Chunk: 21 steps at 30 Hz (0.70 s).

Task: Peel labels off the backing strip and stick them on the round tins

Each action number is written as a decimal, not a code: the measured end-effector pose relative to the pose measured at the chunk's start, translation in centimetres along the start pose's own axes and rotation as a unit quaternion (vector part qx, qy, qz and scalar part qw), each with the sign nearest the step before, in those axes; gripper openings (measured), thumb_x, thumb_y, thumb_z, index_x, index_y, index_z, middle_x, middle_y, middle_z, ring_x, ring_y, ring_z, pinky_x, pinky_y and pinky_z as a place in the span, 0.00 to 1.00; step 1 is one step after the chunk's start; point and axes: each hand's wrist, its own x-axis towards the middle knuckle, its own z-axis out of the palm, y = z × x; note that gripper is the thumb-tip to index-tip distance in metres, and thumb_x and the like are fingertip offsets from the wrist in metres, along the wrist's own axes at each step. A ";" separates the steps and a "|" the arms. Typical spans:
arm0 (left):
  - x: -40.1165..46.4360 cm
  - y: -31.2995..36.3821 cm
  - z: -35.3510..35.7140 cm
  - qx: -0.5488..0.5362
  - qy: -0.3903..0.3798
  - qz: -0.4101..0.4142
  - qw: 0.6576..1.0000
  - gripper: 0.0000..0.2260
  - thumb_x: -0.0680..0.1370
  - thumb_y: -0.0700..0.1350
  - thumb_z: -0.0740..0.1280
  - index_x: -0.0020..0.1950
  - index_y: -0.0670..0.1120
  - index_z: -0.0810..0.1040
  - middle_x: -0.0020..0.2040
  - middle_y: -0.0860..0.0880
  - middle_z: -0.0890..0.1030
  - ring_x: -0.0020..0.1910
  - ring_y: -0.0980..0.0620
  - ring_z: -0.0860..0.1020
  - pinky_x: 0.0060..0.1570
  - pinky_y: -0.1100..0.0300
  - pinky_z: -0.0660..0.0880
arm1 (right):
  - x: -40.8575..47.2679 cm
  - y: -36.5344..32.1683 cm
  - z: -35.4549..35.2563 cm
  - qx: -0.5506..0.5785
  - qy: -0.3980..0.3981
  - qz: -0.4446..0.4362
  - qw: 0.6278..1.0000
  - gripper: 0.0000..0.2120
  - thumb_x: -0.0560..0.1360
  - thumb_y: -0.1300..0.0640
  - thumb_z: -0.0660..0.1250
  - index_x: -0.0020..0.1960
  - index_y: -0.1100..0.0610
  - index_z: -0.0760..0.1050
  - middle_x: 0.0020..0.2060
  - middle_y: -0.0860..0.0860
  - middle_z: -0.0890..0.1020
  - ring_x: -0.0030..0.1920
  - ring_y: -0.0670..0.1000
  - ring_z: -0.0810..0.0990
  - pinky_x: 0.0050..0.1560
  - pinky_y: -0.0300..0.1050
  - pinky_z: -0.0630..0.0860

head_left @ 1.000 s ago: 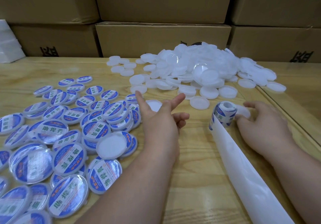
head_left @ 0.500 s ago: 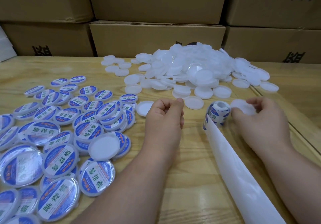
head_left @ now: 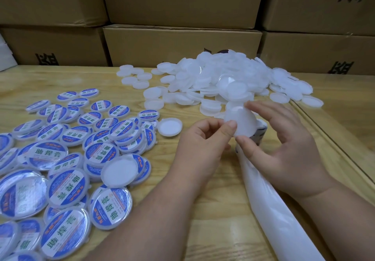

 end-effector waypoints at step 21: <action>0.3 -0.6 0.1 0.112 -0.003 -0.004 0.994 0.12 0.77 0.40 0.69 0.54 0.57 0.76 0.45 0.55 0.84 0.28 0.59 0.73 0.29 0.67 0.71 | -1.0 1.0 0.3 0.208 -0.131 0.246 0.938 0.09 0.74 0.58 0.75 0.36 0.53 0.81 0.27 0.45 0.76 0.29 0.44 0.72 0.31 0.33 0.68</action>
